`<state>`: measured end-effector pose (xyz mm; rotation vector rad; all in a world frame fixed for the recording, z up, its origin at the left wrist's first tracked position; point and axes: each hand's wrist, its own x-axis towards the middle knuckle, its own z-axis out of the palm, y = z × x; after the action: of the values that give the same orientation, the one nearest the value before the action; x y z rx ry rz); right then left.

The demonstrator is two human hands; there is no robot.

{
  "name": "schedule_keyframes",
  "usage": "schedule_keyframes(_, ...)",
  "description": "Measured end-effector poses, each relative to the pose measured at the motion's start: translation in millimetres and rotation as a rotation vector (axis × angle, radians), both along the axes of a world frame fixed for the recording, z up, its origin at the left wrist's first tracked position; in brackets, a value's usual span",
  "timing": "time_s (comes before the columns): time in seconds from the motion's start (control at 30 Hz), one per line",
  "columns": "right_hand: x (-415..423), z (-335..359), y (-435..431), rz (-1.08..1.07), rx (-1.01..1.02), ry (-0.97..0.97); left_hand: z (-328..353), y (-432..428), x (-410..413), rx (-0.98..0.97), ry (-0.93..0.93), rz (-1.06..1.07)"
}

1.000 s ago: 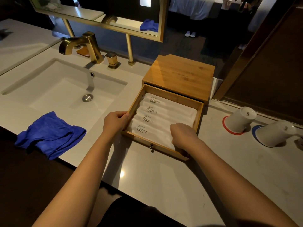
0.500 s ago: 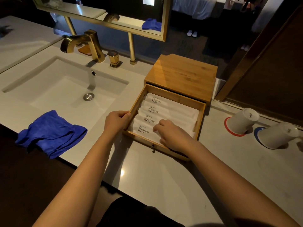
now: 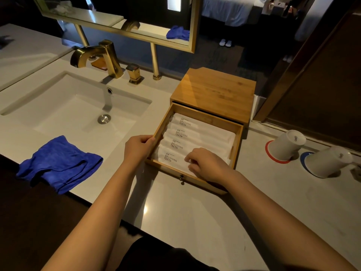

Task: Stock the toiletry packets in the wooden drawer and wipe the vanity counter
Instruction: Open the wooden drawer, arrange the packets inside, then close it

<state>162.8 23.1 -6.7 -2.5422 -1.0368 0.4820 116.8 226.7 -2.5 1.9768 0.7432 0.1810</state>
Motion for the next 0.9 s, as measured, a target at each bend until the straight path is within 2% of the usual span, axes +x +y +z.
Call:
schedule_keyframes(0.13,-16,13,-3,0.01,0.064,-0.032,-1,0,1,0.032,-0.007,-0.001)
schedule_keyframes(0.27,-38,18,-8,0.052,0.013,0.008,-2,-1,3,0.052,-0.003,-0.008)
schedule_keyframes(0.47,-44,12,-5,-0.059,0.062,-0.027,4,3,12,0.085,0.049,-0.073)
schedule_keyframes(0.53,-46,9,-5,-0.091,0.081,-0.022,8,7,26,0.164,0.046,-0.127)
schedule_keyframes(0.63,-51,3,-8,-0.157,0.097,-0.035,20,11,62,0.293,-0.044,-0.272)
schedule_keyframes(0.77,-61,-7,-7,-0.229,0.112,-0.13,37,8,122,0.438,-0.154,-0.587)
schedule_keyframes(0.9,-65,-12,-5,-0.232,0.165,-0.245,32,5,174,0.67,-0.012,-0.86)
